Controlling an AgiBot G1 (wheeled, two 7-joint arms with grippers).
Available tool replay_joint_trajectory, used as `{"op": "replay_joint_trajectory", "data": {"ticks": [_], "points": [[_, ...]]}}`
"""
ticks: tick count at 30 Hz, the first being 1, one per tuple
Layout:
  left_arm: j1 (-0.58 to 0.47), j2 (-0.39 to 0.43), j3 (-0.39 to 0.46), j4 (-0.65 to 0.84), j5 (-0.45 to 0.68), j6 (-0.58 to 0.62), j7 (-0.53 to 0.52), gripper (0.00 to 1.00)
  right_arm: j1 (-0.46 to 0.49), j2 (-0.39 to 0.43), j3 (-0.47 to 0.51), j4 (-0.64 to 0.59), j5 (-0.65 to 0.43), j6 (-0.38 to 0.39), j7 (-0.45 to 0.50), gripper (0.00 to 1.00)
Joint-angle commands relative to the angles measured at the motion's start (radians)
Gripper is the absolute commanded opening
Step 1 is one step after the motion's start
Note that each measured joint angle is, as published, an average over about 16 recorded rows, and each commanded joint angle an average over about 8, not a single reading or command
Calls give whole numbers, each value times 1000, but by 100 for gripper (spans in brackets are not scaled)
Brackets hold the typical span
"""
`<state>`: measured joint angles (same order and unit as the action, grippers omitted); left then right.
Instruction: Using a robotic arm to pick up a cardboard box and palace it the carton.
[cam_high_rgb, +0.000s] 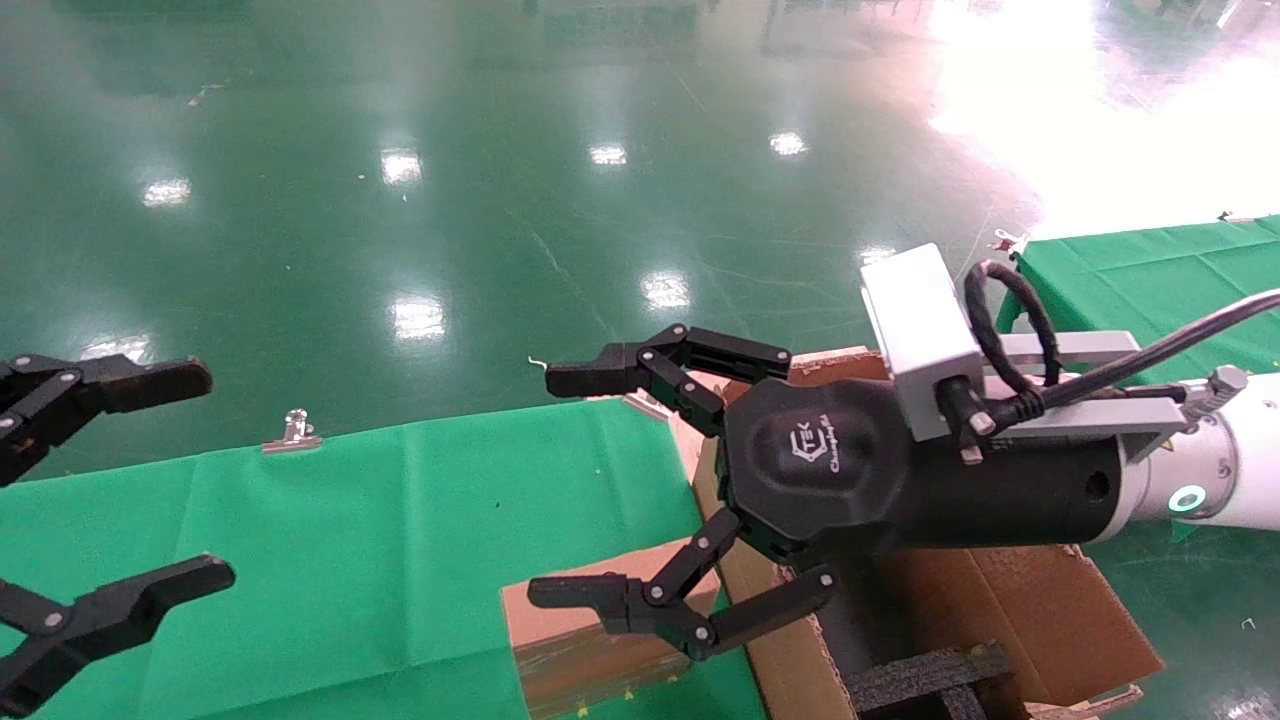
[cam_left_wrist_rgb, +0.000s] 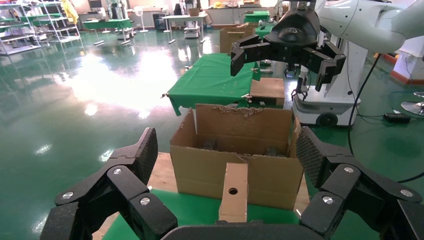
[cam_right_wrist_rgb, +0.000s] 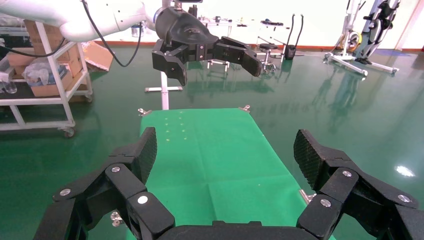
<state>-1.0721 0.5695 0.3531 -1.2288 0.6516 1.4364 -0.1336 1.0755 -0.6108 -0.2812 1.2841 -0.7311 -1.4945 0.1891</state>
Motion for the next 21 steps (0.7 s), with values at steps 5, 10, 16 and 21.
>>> {"op": "replay_joint_trajectory", "data": {"ticks": [5,10,16,21], "points": [[0,0,0,0,0,0,0,100,0,0,0,0,0,0,0,100],[0,0,0,0,0,0,0,100,0,0,0,0,0,0,0,100],[0,0,0,0,0,0,0,66,0,0,0,0,0,0,0,100],[0,0,0,0,0,0,0,4,0,0,0,0,0,0,0,100]]}}
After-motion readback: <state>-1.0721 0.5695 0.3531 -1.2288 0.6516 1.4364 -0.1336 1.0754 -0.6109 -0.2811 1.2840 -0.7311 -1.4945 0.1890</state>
